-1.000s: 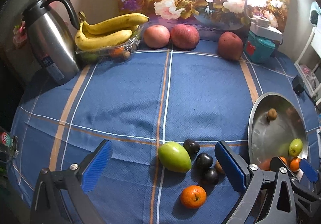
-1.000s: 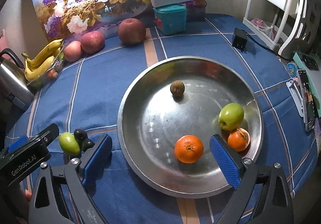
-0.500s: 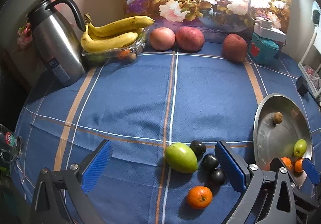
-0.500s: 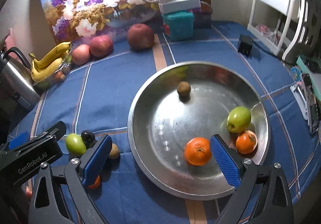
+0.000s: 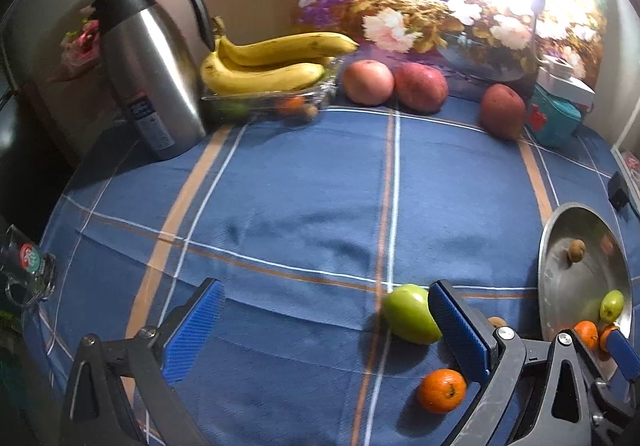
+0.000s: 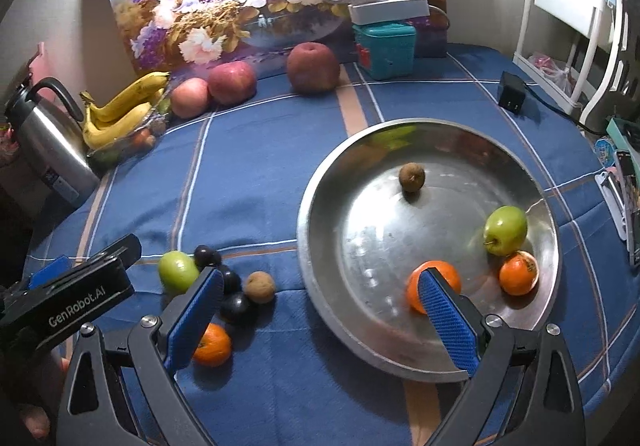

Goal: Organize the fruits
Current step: 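Move both open tools down toward the tangerine and black plums beside the bowl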

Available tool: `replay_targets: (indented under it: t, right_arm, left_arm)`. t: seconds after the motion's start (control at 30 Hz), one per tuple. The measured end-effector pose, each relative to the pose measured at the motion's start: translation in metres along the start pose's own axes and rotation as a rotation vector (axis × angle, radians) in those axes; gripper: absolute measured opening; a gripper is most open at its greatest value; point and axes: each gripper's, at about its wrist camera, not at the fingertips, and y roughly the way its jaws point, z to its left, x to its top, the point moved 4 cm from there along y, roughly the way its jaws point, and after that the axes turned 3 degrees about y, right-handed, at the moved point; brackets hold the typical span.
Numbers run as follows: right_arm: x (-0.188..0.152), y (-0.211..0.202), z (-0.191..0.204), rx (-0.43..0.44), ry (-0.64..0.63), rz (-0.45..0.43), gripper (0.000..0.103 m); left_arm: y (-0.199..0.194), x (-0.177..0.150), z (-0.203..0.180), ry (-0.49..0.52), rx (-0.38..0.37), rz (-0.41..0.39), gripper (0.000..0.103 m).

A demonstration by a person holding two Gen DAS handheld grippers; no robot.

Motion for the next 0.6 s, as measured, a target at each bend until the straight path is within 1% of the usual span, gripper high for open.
replay_targets:
  t: [0.1, 0.23, 0.37, 0.6]
  right_arm:
    - [0.001, -0.005, 0.006, 0.005, 0.008, -0.013, 0.098]
    - [0.002, -0.008, 0.012, -0.040, -0.021, -0.017, 0.098]
    - [0.000, -0.005, 0.022, 0.014, -0.027, -0.005, 0.098]
    - [-0.003, 0.000, 0.039, 0.064, -0.030, 0.027, 0.098]
  left_arm:
    - [-0.002, -0.001, 0.009, -0.027, 0.020, -0.003, 0.103]
    - [-0.003, -0.002, 0.021, -0.061, 0.035, -0.001, 0.103]
    - [-0.003, -0.004, 0.031, -0.092, 0.040, 0.002, 0.103]
    - [-0.002, -0.006, 0.043, -0.107, 0.042, 0.017, 0.103]
